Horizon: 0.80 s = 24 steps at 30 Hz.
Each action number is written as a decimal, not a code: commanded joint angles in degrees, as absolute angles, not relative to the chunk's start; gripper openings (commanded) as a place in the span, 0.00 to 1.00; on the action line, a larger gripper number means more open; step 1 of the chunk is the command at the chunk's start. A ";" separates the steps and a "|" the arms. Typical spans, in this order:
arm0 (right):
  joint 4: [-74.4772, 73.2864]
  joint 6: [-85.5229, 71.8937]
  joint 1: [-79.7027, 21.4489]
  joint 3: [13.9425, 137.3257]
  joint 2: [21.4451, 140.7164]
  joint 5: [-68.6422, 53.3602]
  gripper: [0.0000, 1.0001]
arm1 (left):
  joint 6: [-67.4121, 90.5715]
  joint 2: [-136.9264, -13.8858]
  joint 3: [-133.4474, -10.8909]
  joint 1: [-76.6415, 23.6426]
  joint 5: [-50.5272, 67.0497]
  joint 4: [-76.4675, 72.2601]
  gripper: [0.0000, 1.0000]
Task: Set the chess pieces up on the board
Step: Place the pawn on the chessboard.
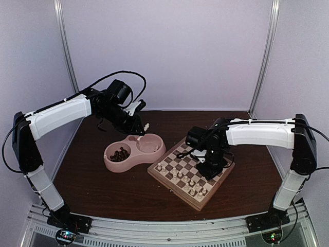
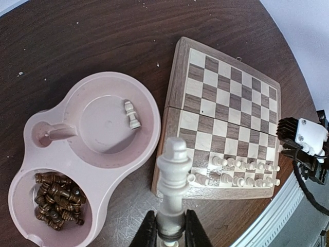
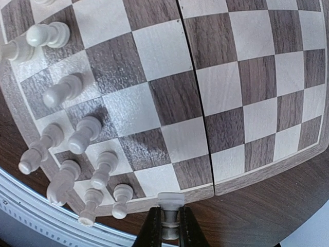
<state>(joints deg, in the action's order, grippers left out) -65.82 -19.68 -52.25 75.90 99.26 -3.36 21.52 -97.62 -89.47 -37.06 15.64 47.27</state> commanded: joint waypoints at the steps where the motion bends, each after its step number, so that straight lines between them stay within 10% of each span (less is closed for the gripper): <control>1: -65.75 -17.74 -51.23 77.35 101.65 -2.24 0.09 | 20.37 -97.73 -90.27 -36.31 14.69 47.05 0.16; 24: -62.71 -17.18 -49.35 76.57 101.78 -2.46 0.35 | 21.26 -97.79 -90.80 -36.04 17.63 47.12 0.17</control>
